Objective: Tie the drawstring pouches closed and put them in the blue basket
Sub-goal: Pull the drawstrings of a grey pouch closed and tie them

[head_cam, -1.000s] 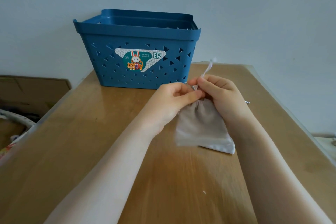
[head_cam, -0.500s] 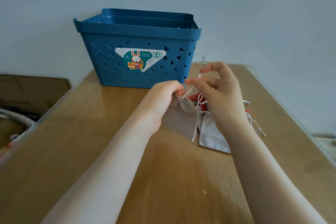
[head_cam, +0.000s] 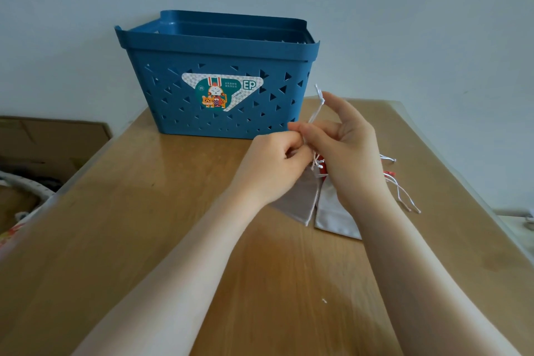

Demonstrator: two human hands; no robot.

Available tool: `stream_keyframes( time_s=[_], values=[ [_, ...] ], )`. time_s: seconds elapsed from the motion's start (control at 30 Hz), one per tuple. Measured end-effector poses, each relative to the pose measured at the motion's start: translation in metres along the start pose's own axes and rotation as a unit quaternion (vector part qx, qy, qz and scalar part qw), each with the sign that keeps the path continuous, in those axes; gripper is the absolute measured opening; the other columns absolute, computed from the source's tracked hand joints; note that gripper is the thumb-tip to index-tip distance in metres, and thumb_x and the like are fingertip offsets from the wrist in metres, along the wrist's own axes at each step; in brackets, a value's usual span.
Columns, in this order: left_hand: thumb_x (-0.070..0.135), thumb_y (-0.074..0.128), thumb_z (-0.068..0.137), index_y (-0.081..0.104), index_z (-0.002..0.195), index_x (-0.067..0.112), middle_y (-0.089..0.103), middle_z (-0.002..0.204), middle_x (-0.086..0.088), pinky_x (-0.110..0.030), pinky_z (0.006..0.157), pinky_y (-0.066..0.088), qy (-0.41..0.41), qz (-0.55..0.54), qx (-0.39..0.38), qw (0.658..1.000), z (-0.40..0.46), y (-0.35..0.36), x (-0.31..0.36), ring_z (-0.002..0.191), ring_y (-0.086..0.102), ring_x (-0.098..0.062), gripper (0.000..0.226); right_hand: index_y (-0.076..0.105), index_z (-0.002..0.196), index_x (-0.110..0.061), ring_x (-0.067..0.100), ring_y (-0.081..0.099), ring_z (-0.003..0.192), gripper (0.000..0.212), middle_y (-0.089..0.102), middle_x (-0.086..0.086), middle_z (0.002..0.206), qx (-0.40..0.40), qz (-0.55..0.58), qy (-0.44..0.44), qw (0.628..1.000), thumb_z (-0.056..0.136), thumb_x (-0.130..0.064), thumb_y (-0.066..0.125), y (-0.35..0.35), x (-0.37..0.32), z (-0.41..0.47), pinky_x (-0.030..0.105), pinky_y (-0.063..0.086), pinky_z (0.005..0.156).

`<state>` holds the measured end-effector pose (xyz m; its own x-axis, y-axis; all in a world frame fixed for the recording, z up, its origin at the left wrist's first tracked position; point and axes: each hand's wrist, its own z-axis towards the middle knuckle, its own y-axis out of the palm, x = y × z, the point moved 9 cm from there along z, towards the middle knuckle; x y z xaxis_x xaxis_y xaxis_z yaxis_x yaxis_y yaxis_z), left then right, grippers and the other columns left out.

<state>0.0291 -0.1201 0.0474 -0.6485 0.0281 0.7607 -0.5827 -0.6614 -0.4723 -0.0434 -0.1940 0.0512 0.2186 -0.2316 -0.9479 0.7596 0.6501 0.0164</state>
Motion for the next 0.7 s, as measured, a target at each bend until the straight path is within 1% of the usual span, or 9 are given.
stream_keyframes(
  time_s=[0.1, 0.2, 0.27, 0.33, 0.43, 0.47, 0.53, 0.63, 0.7],
  values=[
    [0.019, 0.050, 0.094, 0.052, 0.068, -0.004, 0.055, 0.063, -0.019, -0.034, 0.053, 0.032, -0.012, -0.009, 0.004, 1.000, 0.001, -0.001, -0.002, 0.058, 0.046, -0.028, 0.034, 0.029, 0.143, -0.014, 0.001, 0.061, 0.069, 0.059, 0.071, -0.008, 0.085, 0.000, -0.073, -0.002, 0.997, 0.091, -0.009, 0.057, -0.001, 0.004, 0.003, 0.017, 0.045, 0.064],
    [0.021, 0.049, 0.093, 0.044, 0.058, 0.011, 0.041, 0.050, 0.005, -0.024, 0.051, 0.028, -0.049, -0.035, -0.006, 0.998, 0.002, 0.001, -0.009, 0.052, 0.036, -0.011, 0.037, 0.037, 0.138, -0.016, 0.010, 0.062, 0.088, 0.044, 0.062, -0.015, 0.091, -0.005, -0.153, -0.020, 0.988, 0.095, -0.006, 0.043, 0.004, 0.004, 0.003, 0.028, 0.050, 0.082],
    [0.032, 0.046, 0.087, 0.043, 0.056, 0.018, 0.041, 0.050, 0.009, -0.028, 0.055, 0.030, -0.076, -0.031, -0.022, 0.996, 0.003, 0.003, -0.015, 0.054, 0.038, -0.011, 0.034, 0.048, 0.120, -0.020, 0.011, 0.063, 0.082, 0.031, 0.060, -0.014, 0.086, -0.008, -0.157, -0.031, 0.987, 0.095, -0.003, 0.038, 0.009, 0.004, 0.001, 0.033, 0.053, 0.080],
    [0.036, 0.042, 0.080, 0.046, 0.060, 0.014, 0.045, 0.057, 0.009, -0.033, 0.061, 0.034, -0.085, -0.023, -0.020, 0.996, 0.003, 0.000, -0.016, 0.060, 0.042, -0.017, 0.029, 0.051, 0.105, -0.020, 0.006, 0.059, 0.073, 0.025, 0.059, -0.011, 0.081, -0.004, -0.153, -0.040, 0.987, 0.093, -0.001, 0.039, 0.012, 0.002, -0.001, 0.027, 0.052, 0.074],
    [0.023, 0.051, 0.086, 0.052, 0.069, -0.005, 0.049, 0.077, -0.013, -0.037, 0.069, 0.038, -0.077, -0.045, 0.008, 0.996, 0.005, -0.007, -0.013, 0.073, 0.049, -0.024, 0.033, 0.056, 0.093, -0.018, 0.009, 0.061, 0.076, 0.025, 0.061, -0.009, 0.079, -0.001, -0.158, -0.048, 0.986, 0.086, 0.003, 0.044, 0.011, 0.001, -0.002, 0.027, 0.052, 0.074],
    [0.018, 0.053, 0.087, 0.054, 0.069, -0.008, 0.050, 0.079, -0.014, -0.035, 0.071, 0.038, -0.078, -0.063, 0.019, 0.995, 0.005, -0.011, -0.013, 0.078, 0.050, -0.023, 0.031, 0.057, 0.088, -0.018, 0.009, 0.062, 0.073, 0.026, 0.063, -0.007, 0.076, 0.000, -0.148, -0.042, 0.988, 0.083, 0.005, 0.045, 0.010, 0.003, -0.001, 0.027, 0.052, 0.073],
    [0.019, 0.055, 0.084, 0.058, 0.062, 0.000, 0.052, 0.077, -0.005, -0.030, 0.072, 0.036, -0.098, -0.102, 0.030, 0.989, 0.004, -0.014, -0.017, 0.078, 0.051, -0.015, 0.029, 0.059, 0.079, -0.016, 0.009, 0.063, 0.067, 0.025, 0.065, -0.003, 0.068, -0.005, -0.094, -0.007, 0.996, 0.079, 0.008, 0.051, 0.008, 0.008, 0.000, 0.027, 0.052, 0.069],
    [0.023, 0.055, 0.086, 0.054, 0.057, 0.015, 0.054, 0.065, 0.007, -0.019, 0.067, 0.037, -0.146, -0.143, 0.004, 0.979, 0.004, -0.012, -0.026, 0.066, 0.051, -0.003, 0.030, 0.060, 0.077, -0.012, 0.018, 0.063, 0.071, 0.020, 0.066, 0.006, 0.069, -0.035, -0.031, 0.021, 0.999, 0.075, 0.008, 0.062, 0.011, 0.011, 0.000, 0.032, 0.052, 0.072],
    [0.019, 0.052, 0.091, 0.059, 0.061, 0.019, 0.056, 0.057, 0.014, -0.006, 0.057, 0.038, -0.169, -0.164, -0.014, 0.972, 0.002, -0.011, -0.031, 0.058, 0.052, 0.006, 0.031, 0.059, 0.078, -0.013, 0.019, 0.061, 0.072, 0.020, 0.065, 0.008, 0.071, -0.055, -0.022, 0.015, 0.998, 0.077, 0.007, 0.065, 0.015, 0.010, -0.001, 0.028, 0.052, 0.069]
  ],
)
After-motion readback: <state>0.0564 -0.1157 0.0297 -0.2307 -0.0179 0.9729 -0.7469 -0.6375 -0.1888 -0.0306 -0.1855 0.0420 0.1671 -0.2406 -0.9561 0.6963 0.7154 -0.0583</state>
